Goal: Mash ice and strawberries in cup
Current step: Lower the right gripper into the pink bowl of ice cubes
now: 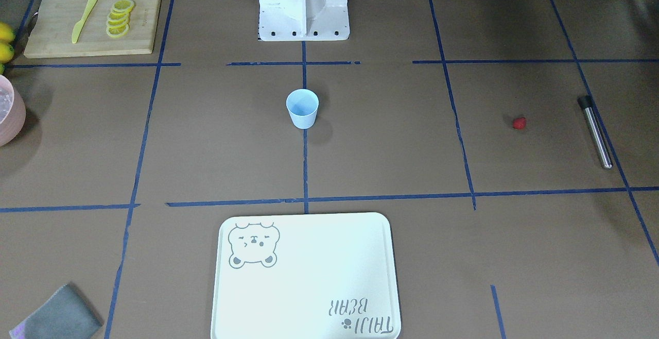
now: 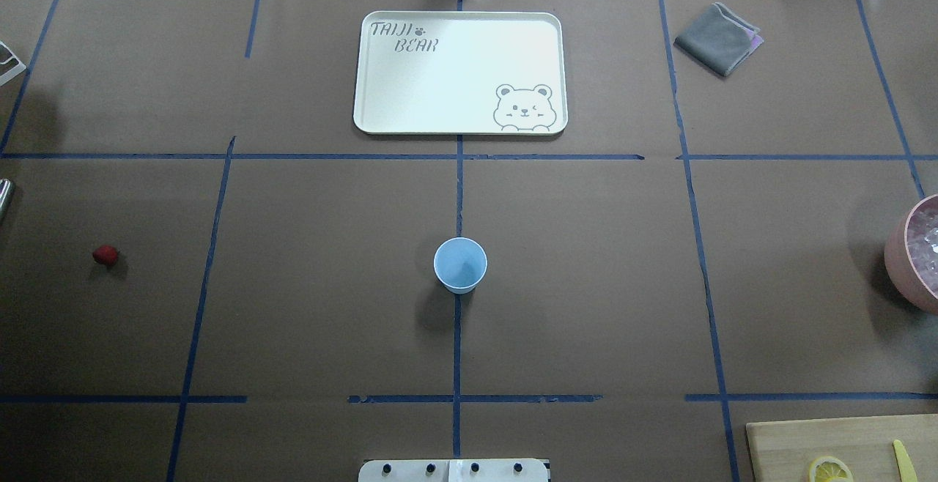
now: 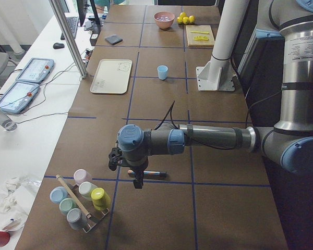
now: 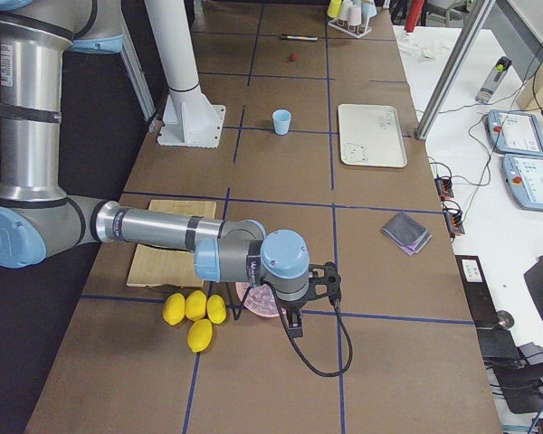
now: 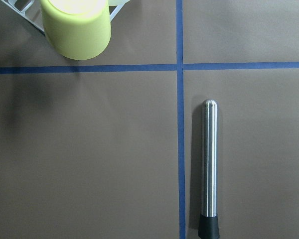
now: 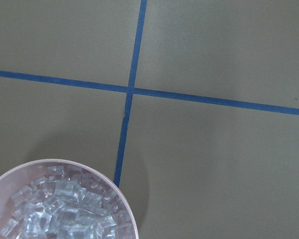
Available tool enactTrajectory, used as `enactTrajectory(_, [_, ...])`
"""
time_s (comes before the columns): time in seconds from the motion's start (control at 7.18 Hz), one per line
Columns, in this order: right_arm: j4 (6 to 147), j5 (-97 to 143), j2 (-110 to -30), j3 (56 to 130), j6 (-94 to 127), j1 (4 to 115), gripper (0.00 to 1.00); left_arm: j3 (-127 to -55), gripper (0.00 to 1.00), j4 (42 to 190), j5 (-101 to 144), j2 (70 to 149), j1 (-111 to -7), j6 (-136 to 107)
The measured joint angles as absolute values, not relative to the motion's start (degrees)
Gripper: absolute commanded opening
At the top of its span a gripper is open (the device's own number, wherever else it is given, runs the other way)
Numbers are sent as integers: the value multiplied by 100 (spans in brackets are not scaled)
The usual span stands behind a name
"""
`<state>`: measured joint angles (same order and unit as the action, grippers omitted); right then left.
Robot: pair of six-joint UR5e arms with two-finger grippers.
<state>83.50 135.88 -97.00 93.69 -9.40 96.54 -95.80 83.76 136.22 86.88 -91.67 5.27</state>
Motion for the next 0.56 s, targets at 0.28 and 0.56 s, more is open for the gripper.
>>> enactTrajectory(0.28, [8338,13588,-9698,9378,-805,9653,100,-9585,100,8376,13623,8692,-9167,527])
enactTrajectory(0.56, [8306,13594,-9689,9387,-679,9653,100,-9600,100,8376,13623,8698,-9167,527])
